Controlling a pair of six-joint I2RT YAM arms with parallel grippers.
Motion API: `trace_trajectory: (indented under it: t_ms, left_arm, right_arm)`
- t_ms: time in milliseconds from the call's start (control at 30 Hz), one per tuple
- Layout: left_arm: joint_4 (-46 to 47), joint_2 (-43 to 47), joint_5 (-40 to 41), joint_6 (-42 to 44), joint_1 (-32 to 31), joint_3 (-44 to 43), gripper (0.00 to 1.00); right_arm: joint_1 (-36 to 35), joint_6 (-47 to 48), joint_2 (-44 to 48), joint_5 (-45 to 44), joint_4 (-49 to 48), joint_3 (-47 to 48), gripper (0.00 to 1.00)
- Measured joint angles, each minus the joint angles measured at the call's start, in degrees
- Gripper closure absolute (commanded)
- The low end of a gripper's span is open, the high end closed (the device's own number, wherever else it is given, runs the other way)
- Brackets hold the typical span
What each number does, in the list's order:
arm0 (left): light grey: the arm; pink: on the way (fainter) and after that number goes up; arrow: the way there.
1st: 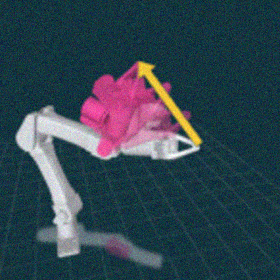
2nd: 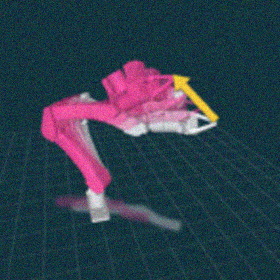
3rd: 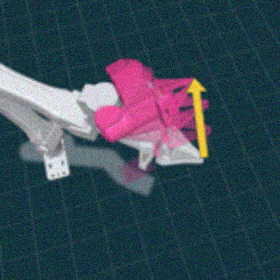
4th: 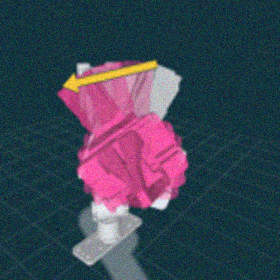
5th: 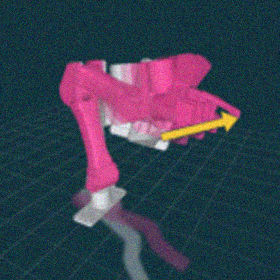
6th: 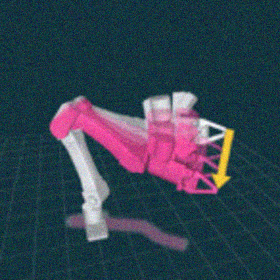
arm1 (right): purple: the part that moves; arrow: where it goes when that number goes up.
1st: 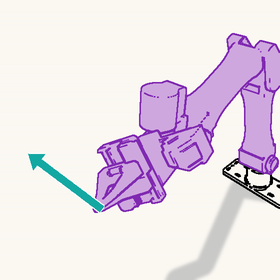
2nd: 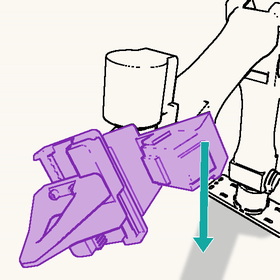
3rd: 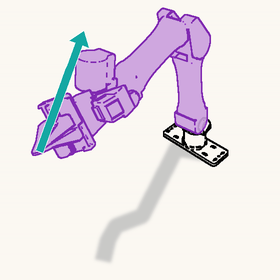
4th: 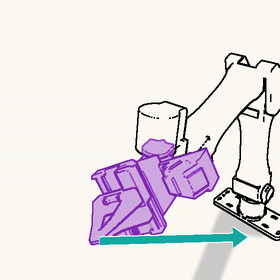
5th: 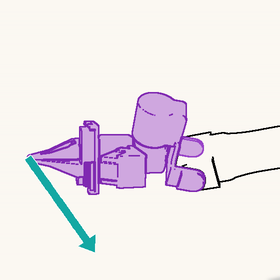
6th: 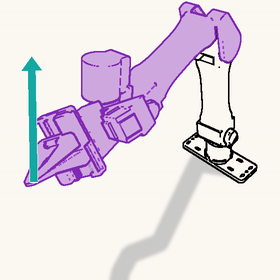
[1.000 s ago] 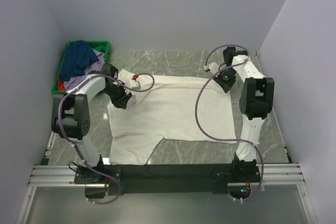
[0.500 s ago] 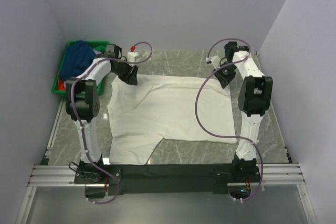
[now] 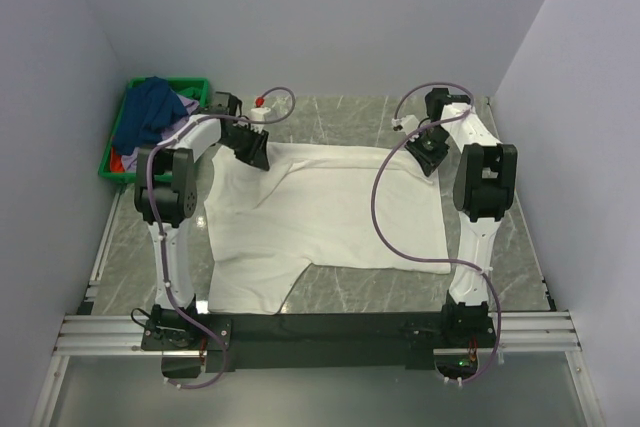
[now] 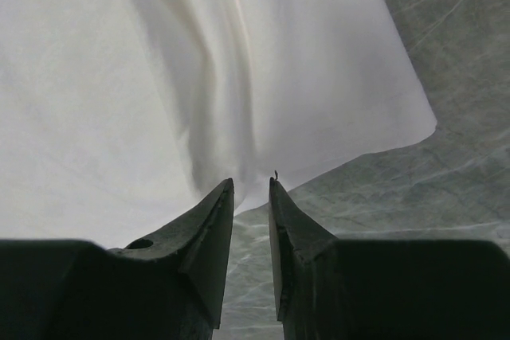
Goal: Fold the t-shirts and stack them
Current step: Fold the tshirt
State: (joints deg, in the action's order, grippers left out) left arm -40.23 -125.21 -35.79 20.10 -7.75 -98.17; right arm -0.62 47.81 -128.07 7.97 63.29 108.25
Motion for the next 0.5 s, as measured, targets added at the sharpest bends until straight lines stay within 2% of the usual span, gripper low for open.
trace_trajectory:
  t_ms: [67, 100, 167, 400, 467, 500]
  left_arm:
    - [-0.3, 0.0, -0.9, 0.0, -0.5, 0.0, 0.82]
    - [-0.4, 0.0, -1.2, 0.0, -0.7, 0.0, 0.91]
    - [-1.2, 0.0, -2.1, 0.3, -1.4, 0.0, 0.99]
    - [-2.7, 1.3, -3.7, 3.0, -5.2, 1.6, 0.99]
    - [-3.5, 2.7, -3.5, 4.4, -7.6, 3.1, 0.92]
    - [-3.7, 3.5, -3.3, 5.1, -8.9, 4.0, 0.81]
  right_arm:
    - [0.0, 0.0, 0.0, -0.5, -0.4, 0.0, 0.68]
    - [0.0, 0.0, 0.0, -0.7, -0.6, 0.0, 0.68]
    - [0.0, 0.0, 0.0, -1.2, -1.0, -0.1, 0.69]
    - [-0.1, 0.3, 0.0, -2.8, -3.5, -3.5, 0.72]
    - [-0.1, 0.3, 0.0, -2.9, -3.8, -4.0, 0.71]
    - [-0.1, 0.3, 0.0, -3.0, -3.9, -4.1, 0.71]
